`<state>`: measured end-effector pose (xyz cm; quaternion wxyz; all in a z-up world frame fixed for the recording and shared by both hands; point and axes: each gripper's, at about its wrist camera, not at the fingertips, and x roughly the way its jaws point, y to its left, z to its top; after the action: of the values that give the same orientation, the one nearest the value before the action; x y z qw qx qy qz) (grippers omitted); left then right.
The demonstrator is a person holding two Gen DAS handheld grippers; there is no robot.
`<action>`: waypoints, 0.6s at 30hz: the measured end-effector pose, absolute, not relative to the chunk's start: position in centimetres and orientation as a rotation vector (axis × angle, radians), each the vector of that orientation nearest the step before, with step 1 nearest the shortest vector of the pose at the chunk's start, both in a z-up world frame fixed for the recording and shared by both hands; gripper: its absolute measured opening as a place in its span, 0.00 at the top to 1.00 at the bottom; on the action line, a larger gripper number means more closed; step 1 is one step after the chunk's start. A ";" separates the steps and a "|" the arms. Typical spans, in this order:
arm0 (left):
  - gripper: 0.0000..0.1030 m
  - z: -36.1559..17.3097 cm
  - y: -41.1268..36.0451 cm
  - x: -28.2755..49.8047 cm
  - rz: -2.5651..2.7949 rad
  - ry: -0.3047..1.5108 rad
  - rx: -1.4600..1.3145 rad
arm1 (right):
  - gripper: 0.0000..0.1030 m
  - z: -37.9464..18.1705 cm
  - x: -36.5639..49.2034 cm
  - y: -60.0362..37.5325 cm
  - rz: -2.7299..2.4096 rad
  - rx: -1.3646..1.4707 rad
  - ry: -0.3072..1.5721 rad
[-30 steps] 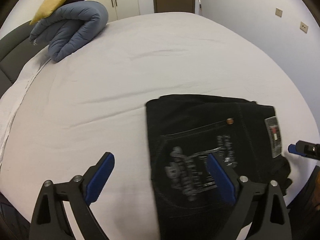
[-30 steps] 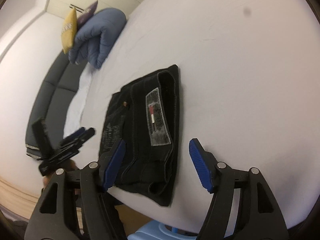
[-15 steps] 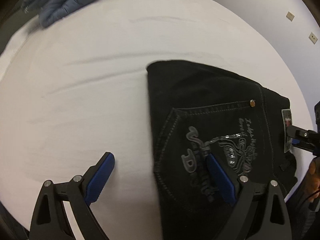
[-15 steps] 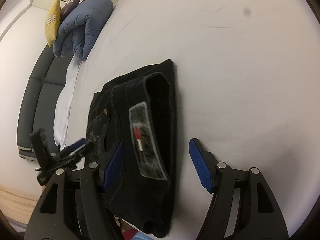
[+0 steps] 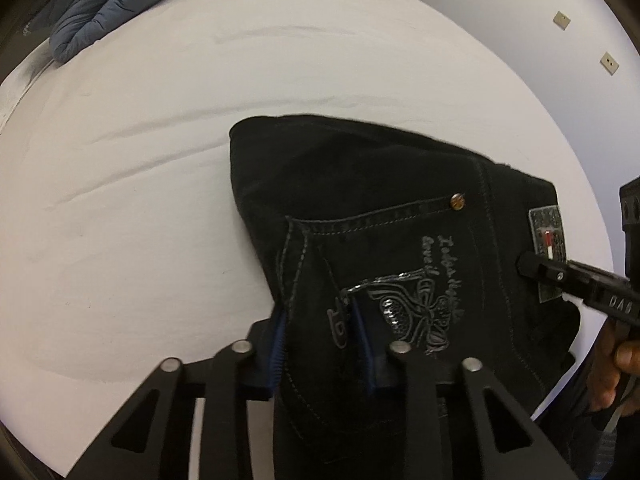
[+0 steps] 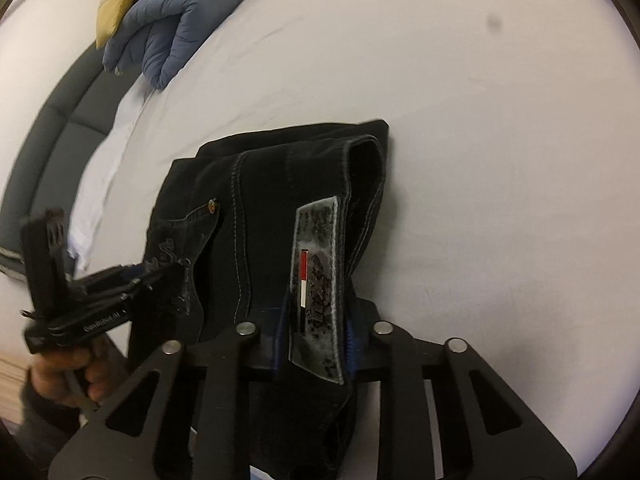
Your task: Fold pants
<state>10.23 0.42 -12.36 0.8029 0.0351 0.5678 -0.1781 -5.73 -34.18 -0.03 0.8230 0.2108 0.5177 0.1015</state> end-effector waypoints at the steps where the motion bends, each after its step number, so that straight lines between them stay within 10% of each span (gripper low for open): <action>1: 0.77 -12.0 0.3 10.0 -0.381 1.211 0.068 | 0.85 0.3 -5.6 -34.2 0.215 0.434 1.091; 18: 0.82 -1.7 -5.7 12.5 -0.422 1.003 0.054 | 0.88 13.3 -1.3 -39.4 0.280 0.391 0.874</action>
<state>12.50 -5.73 -1.65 0.8553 0.0256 0.4771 -0.2005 -1.35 -39.41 13.30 0.8782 0.1876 0.4191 0.1341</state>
